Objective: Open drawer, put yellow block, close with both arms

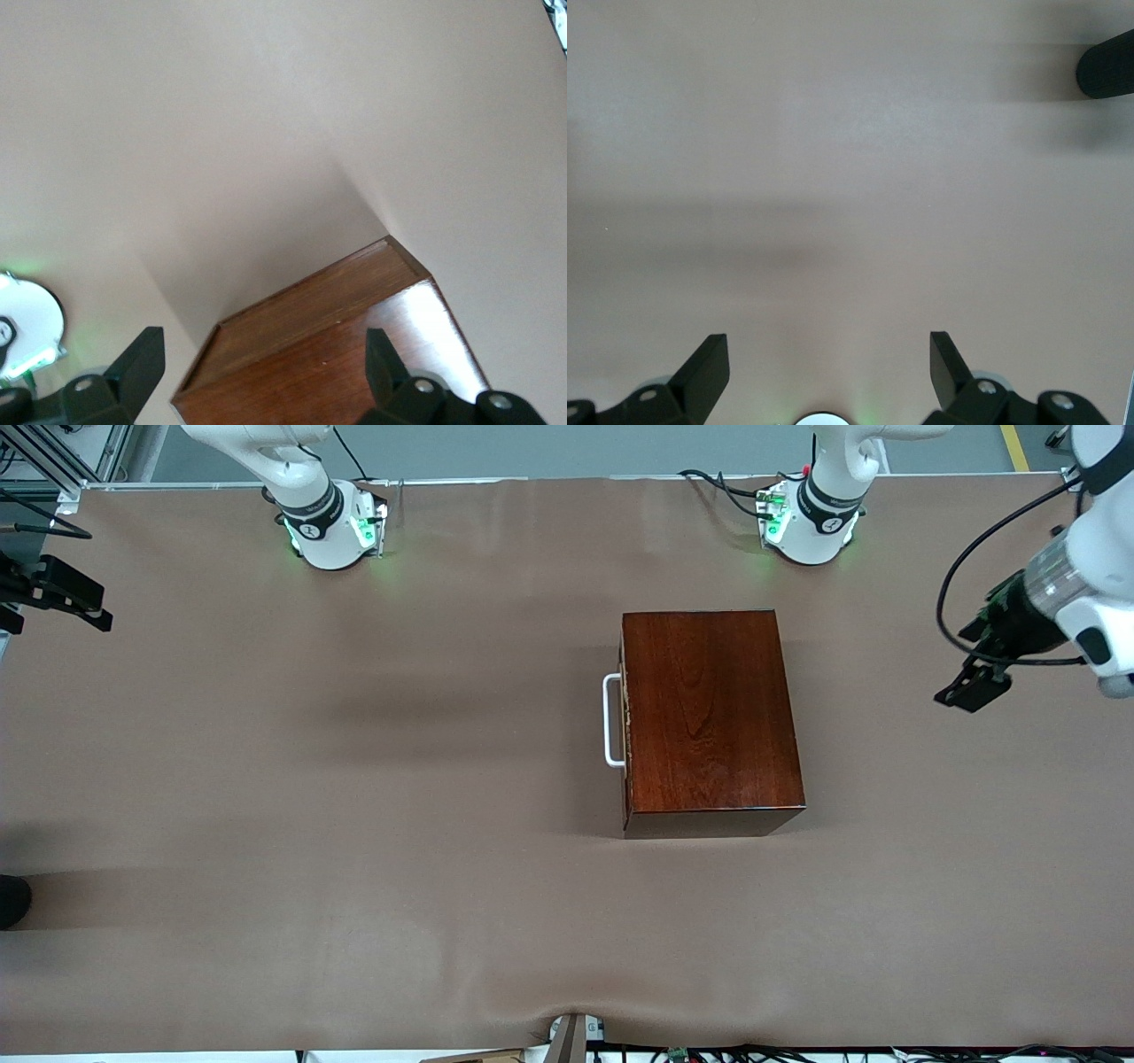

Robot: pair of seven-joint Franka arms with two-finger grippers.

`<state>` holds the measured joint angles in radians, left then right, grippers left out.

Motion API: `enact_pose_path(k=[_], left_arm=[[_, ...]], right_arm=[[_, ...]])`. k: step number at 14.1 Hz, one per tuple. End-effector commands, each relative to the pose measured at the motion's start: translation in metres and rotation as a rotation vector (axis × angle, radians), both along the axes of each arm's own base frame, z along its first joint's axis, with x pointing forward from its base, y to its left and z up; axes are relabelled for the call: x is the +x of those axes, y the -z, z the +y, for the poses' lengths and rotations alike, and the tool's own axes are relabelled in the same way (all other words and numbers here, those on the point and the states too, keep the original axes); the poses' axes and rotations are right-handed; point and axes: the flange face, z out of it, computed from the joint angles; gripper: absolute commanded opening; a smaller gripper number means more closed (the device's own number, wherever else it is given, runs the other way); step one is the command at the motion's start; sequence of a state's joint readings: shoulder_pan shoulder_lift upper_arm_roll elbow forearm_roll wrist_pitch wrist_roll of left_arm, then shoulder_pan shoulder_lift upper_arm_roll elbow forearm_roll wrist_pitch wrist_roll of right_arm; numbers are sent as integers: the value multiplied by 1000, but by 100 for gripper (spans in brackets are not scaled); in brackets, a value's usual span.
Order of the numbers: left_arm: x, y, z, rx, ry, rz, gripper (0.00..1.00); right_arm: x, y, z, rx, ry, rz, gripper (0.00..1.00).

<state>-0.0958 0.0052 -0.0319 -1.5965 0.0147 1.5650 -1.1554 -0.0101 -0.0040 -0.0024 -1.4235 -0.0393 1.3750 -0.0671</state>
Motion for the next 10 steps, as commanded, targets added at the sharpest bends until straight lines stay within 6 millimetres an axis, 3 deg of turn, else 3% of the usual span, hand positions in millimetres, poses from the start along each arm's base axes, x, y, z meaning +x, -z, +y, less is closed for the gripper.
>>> enact_pose_path(k=[1,2,5,10], left_arm=[[-15,-14,27,-30,115,-16,100],[-16,-16,43,-33,169,-7,100],[-19,-24,59,-37,382,-22,100],[-15,-36,55,-36,739,-39,100]], right_arm=[[-3,-3,-3,-2,-6,4,100],[-3,-3,-2,-2,-7,4,100],[-3,-3,-2,-2,-7,3,100],[-4,-4,-1,-2,-9,5,100]])
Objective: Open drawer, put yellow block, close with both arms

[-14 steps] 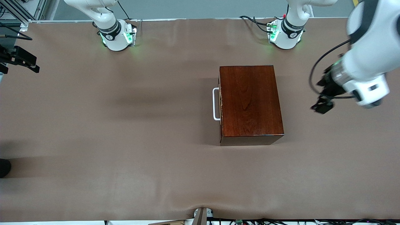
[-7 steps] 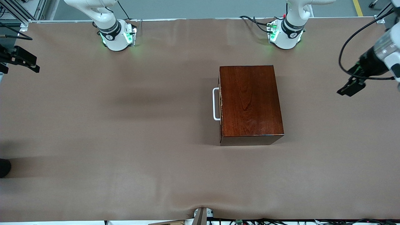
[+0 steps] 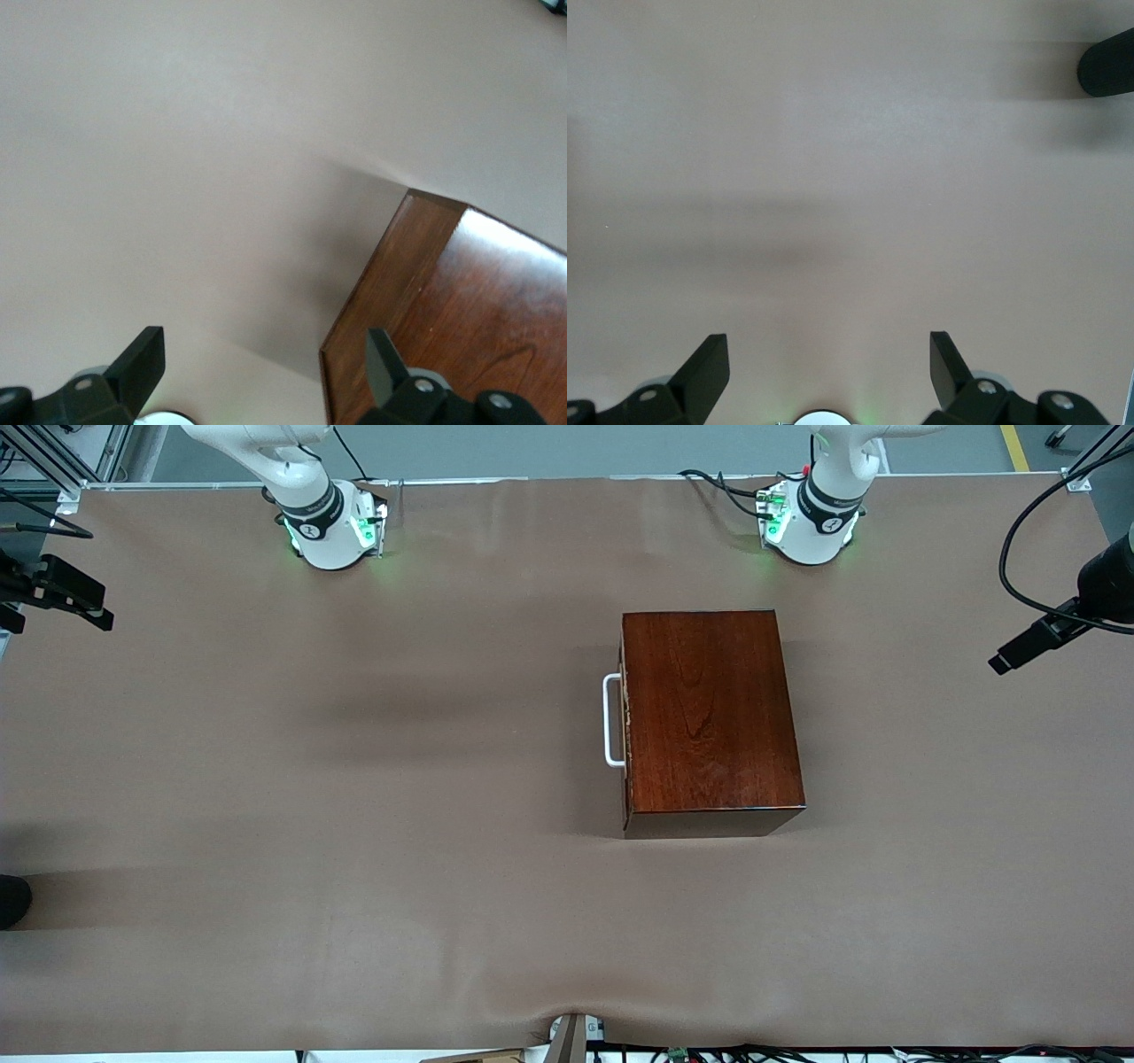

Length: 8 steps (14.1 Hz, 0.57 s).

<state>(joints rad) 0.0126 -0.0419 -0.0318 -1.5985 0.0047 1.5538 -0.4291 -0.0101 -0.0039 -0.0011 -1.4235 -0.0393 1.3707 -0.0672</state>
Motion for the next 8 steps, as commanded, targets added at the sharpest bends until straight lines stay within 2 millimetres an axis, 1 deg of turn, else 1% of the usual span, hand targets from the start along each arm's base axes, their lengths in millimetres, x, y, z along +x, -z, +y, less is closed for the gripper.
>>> enact_pose_path(k=[1,3,4,6,7,8], left_arm=[[-5,-16,-9,-10,204,-19,100],[-6,-21,-8,-11,301,-22,100],[-7,-22,-8,-7,323,-16,100],[-5,-28,-28,3,382,-23,100],[-1,-30,-30,2,400,-7,100],[7,-27,-34,-2,431,27,100]], right_arm=[[-3,-4,-2,-2,-8,1,100],[-3,-4,-2,-2,-6,1,100],[-3,-4,-2,-2,-6,1,100],[-3,-4,-2,-2,-6,1,100],[-3,-4,-2,-2,-6,1,100],[-3,-4,-2,-2,-6,1,100]])
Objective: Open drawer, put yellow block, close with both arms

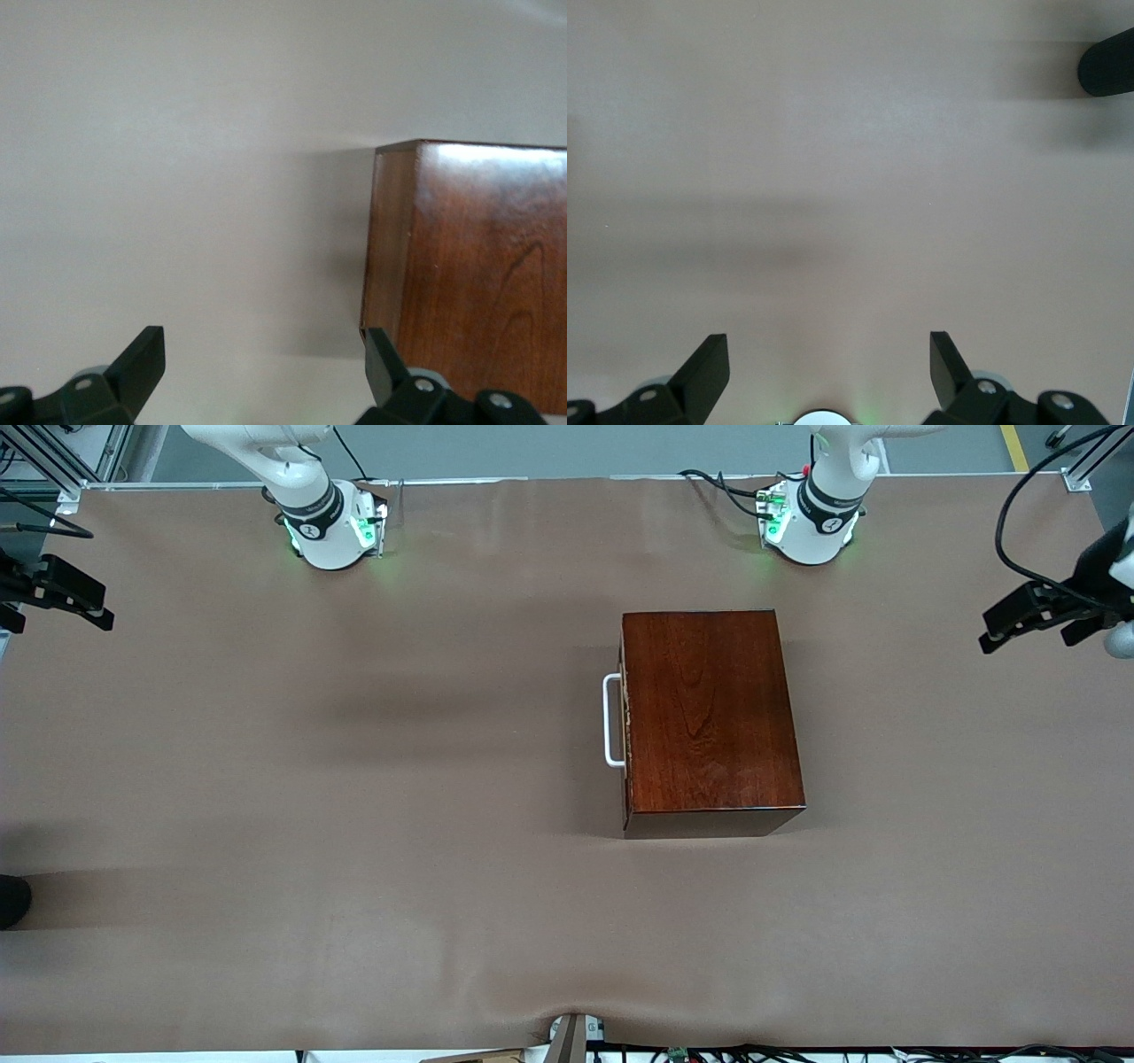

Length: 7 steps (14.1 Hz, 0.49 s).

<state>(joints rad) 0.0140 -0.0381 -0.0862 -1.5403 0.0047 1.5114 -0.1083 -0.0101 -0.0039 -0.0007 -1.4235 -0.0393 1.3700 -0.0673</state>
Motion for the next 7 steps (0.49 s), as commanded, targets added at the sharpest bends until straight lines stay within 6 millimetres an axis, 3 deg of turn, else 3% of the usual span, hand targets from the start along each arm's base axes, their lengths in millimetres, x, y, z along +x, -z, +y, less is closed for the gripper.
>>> enact_pose_path(k=[1,7], left_arm=[[11,-8,-5,8,93,57,100],[0,-7,-3,12,115,86,100]], right_arm=[[-3,-4,-3,-2,-6,0,100],[-3,-4,-3,-2,-6,0,100]])
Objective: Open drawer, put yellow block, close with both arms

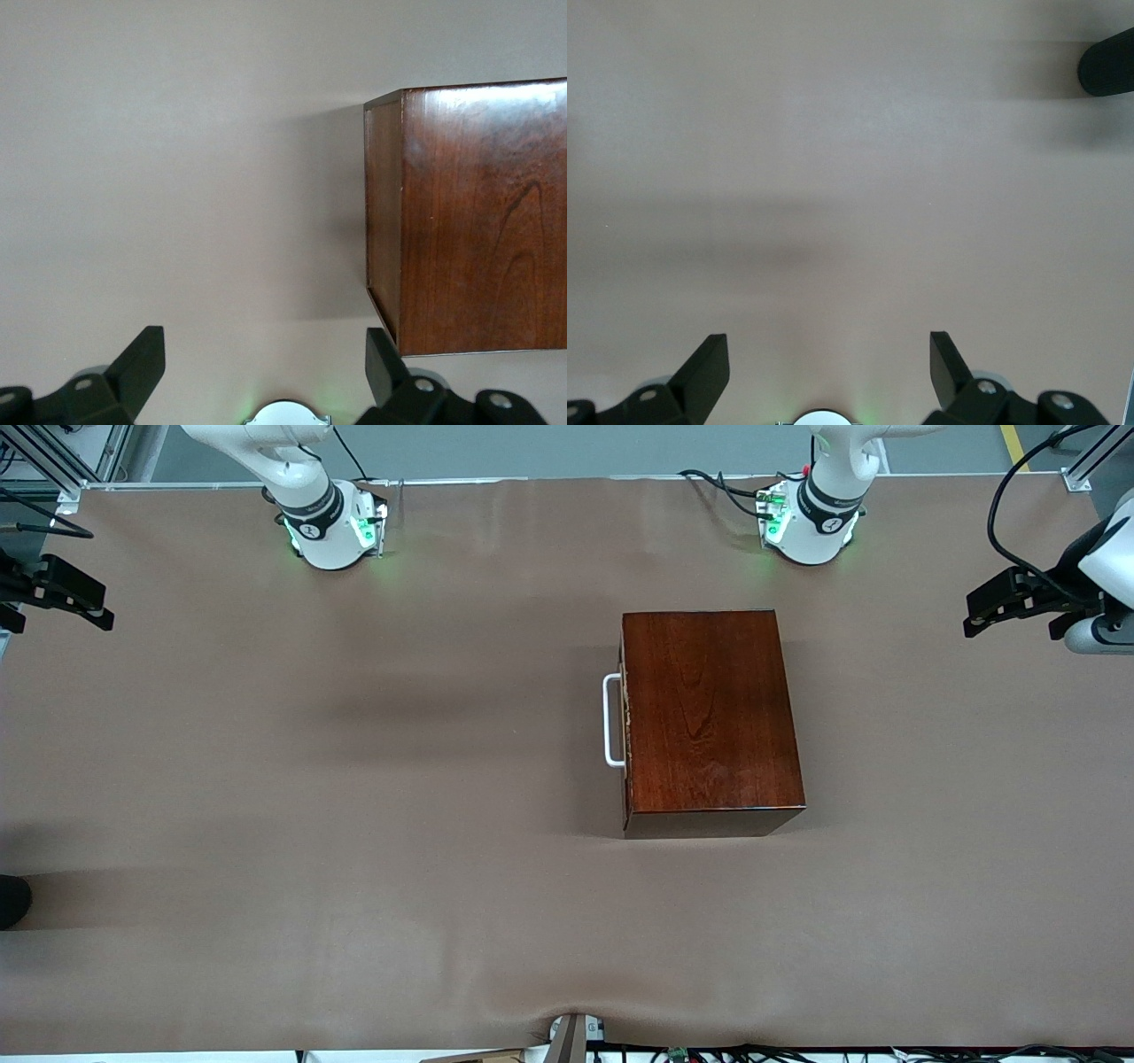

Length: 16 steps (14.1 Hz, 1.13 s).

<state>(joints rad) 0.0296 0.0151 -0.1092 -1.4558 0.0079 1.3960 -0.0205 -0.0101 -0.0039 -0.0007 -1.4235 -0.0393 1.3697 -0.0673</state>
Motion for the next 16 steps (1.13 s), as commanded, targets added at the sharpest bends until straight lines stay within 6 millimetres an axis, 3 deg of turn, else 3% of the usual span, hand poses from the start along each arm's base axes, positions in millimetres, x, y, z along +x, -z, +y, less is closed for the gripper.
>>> enact_pose_path(k=[1,3,8,16], left_arm=[[-7,-11,-3,10,24,-8,100],[-9,-16,-13,10,25,-19,100],[-8,-24,14,13,-6,-31,100],[-9,-10,14,16,-19,27,100]], right_arm=[[-3,-4,-3,-2,-6,0,100],[-3,-4,-3,-2,-6,0,100],[-3,-4,-3,-2,-4,0,100],[-3,-4,-3,-2,-4,0,100]])
